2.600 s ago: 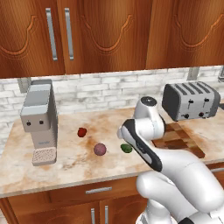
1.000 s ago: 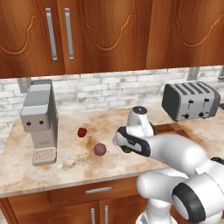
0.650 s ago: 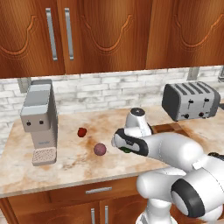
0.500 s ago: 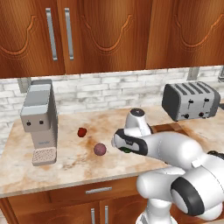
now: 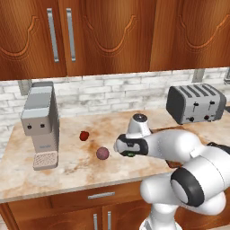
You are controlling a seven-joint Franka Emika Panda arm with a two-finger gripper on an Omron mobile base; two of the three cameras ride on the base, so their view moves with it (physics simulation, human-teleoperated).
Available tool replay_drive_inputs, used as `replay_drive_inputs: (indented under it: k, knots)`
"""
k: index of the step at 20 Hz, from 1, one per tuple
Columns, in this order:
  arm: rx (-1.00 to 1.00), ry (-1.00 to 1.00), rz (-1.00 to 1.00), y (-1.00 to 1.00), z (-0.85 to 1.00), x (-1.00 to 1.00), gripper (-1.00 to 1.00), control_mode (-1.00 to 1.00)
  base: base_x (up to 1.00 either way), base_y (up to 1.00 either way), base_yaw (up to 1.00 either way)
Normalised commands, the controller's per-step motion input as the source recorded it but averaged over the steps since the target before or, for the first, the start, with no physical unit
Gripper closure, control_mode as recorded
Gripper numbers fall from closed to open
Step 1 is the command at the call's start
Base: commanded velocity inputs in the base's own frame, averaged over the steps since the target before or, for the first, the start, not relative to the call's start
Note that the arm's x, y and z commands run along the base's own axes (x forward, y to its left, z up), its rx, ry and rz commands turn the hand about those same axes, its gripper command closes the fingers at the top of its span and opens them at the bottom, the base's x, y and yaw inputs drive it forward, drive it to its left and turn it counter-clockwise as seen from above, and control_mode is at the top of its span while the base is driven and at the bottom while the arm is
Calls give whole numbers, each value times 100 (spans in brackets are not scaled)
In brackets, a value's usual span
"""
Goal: Place the avocado, onion, tomato, and bell pepper on the cutting board.
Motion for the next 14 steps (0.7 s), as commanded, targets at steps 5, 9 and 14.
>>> replay_drive_inputs:
  k: [5, 9, 14]
  knots:
    - [0, 0, 0, 0, -26, 15, -100, -100, 0, 0, 0]
    - [0, 0, 0, 0, -28, 13, -100, -100, 0, 0, 0]
    - [0, 0, 0, -1, -16, 3, 100, -100, 0, 0, 0]
